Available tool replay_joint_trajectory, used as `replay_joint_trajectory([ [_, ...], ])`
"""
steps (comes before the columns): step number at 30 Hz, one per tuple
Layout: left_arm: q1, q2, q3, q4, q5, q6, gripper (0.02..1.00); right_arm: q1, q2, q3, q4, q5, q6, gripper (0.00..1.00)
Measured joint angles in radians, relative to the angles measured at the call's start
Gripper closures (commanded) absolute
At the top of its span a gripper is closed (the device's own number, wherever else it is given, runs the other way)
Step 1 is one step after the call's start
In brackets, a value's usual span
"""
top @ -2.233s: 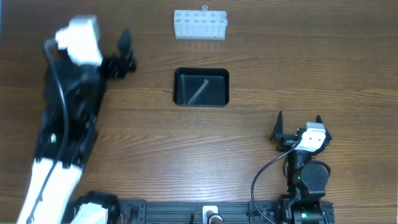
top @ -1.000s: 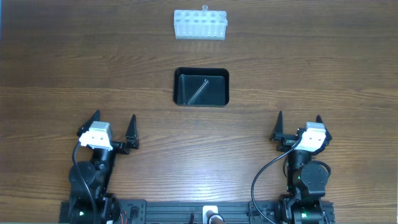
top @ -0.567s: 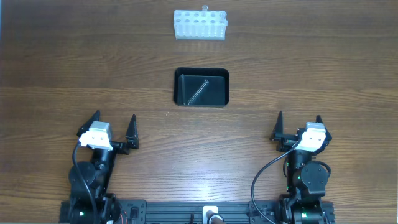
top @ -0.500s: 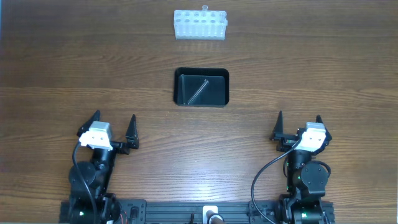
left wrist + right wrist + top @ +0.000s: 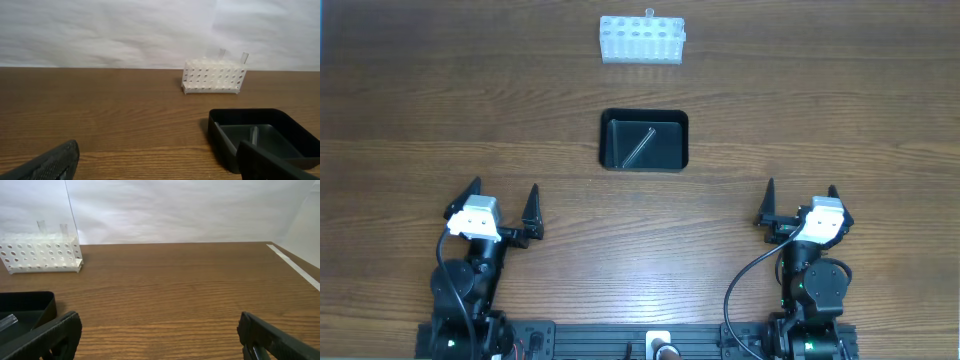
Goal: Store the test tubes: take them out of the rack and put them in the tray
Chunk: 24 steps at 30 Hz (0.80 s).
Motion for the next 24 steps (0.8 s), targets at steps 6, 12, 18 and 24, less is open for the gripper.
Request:
replay_joint_trajectory([
  [6,0.000,0.000,0.000,0.000,0.000,0.000,0.018,0.000,0.000,0.000,0.000,0.000,-0.001,0.009],
  [12,0.000,0.000,0.000,0.000,0.000,0.000,0.018,0.000,0.023,0.011,0.050,-0.014,0.000,0.009],
  [18,0.000,0.000,0.000,0.000,0.000,0.000,0.018,0.000,0.222,0.189,0.055,-0.026,0.000,0.009],
  [24,0.000,0.000,0.000,0.000,0.000,0.000,0.018,0.000,0.615,0.474,0.063,-0.077,0.010,0.009],
])
